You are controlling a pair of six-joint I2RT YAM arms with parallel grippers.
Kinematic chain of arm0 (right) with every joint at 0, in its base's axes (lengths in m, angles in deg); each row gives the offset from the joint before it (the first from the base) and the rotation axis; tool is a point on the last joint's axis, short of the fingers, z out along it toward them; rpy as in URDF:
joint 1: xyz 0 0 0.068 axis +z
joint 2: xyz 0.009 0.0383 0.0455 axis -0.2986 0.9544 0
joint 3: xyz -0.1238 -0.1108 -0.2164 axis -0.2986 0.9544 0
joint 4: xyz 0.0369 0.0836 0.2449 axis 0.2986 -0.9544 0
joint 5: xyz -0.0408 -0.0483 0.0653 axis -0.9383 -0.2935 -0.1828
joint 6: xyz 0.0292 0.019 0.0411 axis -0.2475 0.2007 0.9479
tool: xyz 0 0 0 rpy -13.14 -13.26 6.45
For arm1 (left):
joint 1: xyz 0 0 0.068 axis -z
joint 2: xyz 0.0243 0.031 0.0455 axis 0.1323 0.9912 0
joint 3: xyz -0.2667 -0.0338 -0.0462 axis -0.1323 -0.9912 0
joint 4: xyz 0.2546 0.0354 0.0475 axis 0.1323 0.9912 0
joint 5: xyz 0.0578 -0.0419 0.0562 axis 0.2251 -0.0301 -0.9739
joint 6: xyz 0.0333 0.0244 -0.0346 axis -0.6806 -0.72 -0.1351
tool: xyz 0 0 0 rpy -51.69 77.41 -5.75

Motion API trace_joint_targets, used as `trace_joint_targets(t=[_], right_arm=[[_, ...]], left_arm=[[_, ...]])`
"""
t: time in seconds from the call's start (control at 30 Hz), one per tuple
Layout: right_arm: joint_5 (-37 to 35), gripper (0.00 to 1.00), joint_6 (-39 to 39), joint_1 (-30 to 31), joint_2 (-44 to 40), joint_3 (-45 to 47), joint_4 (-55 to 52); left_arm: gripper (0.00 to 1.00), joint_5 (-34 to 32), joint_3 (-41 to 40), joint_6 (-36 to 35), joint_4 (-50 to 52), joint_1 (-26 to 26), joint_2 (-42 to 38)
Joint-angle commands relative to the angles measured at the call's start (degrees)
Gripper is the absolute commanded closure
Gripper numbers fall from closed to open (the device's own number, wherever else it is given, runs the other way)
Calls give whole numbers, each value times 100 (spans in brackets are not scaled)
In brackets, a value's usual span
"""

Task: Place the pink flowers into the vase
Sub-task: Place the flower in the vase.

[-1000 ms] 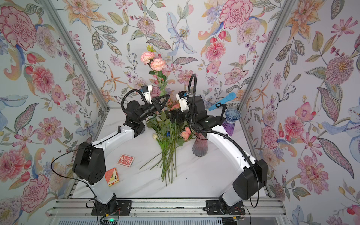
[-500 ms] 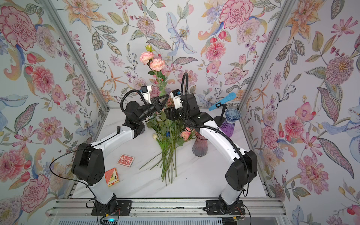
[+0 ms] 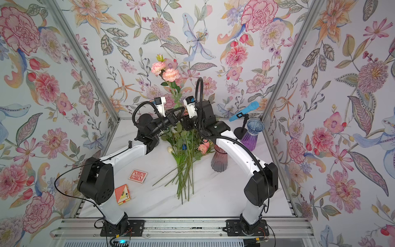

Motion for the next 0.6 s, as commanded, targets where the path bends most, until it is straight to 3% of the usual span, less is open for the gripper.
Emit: trace_joint_targets(t=[0.0, 0.23, 0.4, 0.43, 0.53, 0.57], right_arm=[[16, 67, 5, 36, 119, -140, -32], [-62, 89, 0, 64, 34, -22, -48], [-213, 95, -55, 53, -121, 73, -39], [-255, 97, -47, 39, -158, 90, -43], [-315, 100, -20, -36, -228, 152, -40], [-350, 100, -20, -56, -248, 188, -39]], left_arm=[[100, -33, -45, 50, -292, 20, -207], [100, -67, 42, -73, -164, 21, -202], [100, -155, 172, -335, 205, 14, -254], [93, -173, 183, -389, 268, 6, -268], [90, -165, 210, -415, 382, -83, -307], [83, -170, 210, -415, 414, -118, -334]])
